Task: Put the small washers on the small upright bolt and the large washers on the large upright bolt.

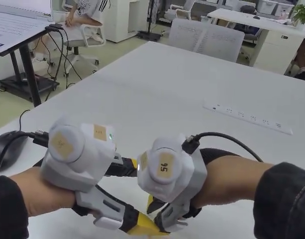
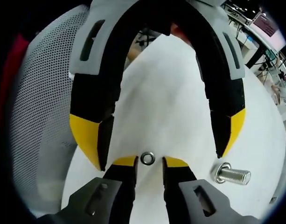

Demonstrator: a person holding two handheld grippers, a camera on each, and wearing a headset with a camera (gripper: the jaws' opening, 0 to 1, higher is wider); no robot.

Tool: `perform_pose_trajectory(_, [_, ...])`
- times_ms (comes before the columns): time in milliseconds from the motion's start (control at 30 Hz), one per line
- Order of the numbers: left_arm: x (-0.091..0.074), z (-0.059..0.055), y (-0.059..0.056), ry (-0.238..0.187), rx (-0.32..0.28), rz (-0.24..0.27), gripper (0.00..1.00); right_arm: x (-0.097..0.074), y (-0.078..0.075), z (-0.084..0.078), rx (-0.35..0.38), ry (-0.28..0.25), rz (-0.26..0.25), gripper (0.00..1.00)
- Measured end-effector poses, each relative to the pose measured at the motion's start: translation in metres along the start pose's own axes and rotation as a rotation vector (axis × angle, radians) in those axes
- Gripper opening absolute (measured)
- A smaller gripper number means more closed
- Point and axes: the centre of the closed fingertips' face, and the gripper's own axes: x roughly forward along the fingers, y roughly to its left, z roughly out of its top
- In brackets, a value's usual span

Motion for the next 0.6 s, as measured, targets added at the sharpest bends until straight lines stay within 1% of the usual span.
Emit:
perform_pose_trajectory(67, [0.0, 0.0, 0.0, -0.001, -0.001, 0.001, 0.63, 0.0, -0.001, 0.0, 0.005, -0.003, -0.002, 0.21])
perform_pose_trajectory(133, [0.0, 0.001, 0.0, -0.002, -0.002, 0.003, 0.63, 0.0, -0.002, -0.002, 0.003, -0.007, -0.005, 0.18])
perform_pose_trajectory(200, [0.0, 0.001, 0.0, -0.001, -0.002, 0.002, 0.63, -0.002, -0.005, -0.006, 0.004, 0.003, -0.016, 0.15])
perform_pose_trajectory(267, [0.0, 0.0, 0.0, 0.001, -0.002, 0.0, 0.63, -0.003, -0.008, -0.011, 0.03, 0.004, -0.02, 0.15])
perform_pose_trajectory(400, [0.001, 0.0, -0.001, 0.0, -0.003, -0.002, 0.63, -0.005, -0.011, -0.017, 0.05, 0.015, -0.028, 0.14])
perform_pose_trajectory(500, [0.002, 0.0, -0.001, 0.001, -0.001, -0.005, 0.63, -0.004, -0.011, -0.015, 0.052, 0.021, -0.033, 0.16])
perform_pose_trajectory(600, [0.002, 0.0, -0.002, 0.001, 0.001, -0.007, 0.63, -0.002, -0.007, -0.01, 0.056, 0.006, -0.023, 0.17])
